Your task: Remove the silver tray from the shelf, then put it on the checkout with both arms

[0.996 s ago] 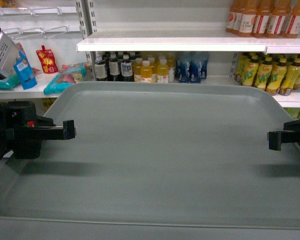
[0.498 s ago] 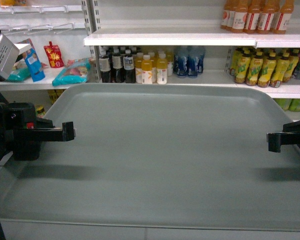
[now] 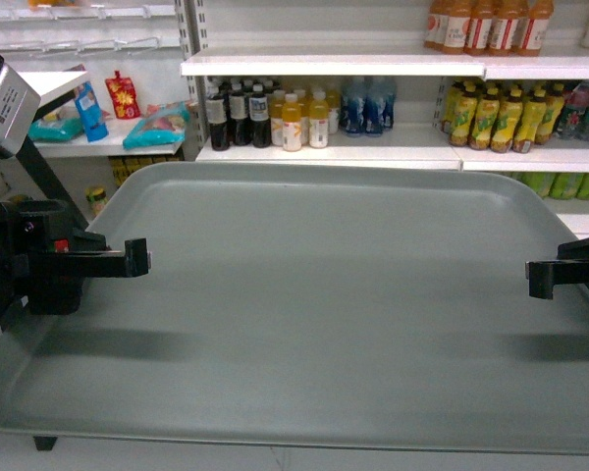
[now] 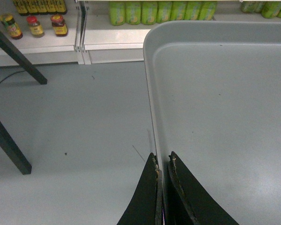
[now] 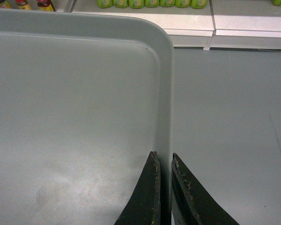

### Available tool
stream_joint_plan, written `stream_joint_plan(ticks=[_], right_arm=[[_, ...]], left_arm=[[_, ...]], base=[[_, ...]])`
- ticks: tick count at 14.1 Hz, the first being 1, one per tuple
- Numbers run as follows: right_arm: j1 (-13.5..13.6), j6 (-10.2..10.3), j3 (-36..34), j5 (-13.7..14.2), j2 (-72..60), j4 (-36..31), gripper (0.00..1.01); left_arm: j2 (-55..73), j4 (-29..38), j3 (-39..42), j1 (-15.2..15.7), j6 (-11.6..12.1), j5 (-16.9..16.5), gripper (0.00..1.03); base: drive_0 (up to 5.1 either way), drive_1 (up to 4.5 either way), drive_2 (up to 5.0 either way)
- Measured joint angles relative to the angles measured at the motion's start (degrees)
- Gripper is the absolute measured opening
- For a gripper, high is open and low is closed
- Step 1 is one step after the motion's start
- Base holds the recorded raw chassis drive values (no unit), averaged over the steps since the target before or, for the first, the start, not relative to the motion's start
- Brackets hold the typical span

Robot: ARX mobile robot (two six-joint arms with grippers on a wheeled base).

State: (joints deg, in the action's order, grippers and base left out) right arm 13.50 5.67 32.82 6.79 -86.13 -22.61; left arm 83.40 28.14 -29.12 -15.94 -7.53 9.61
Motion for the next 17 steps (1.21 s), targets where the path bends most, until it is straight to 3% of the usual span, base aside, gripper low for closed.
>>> stream_joint_plan(ticks=[14, 17], right_arm=[[0.04, -0.2, 0.13, -0.11, 0.02, -0.17, 0.03], [0.02, -0.2, 0.07, 0.0, 0.09, -0.09, 0.03]], left_arm=[[0.0, -0.13, 0.0, 0.09, 0.0, 0.04, 0.03], [-0.13, 0.02, 0.0, 0.02, 0.0, 0.04, 0.03]], base=[[0.0, -4.15, 4.2], [0.0, 0.0, 0.0]])
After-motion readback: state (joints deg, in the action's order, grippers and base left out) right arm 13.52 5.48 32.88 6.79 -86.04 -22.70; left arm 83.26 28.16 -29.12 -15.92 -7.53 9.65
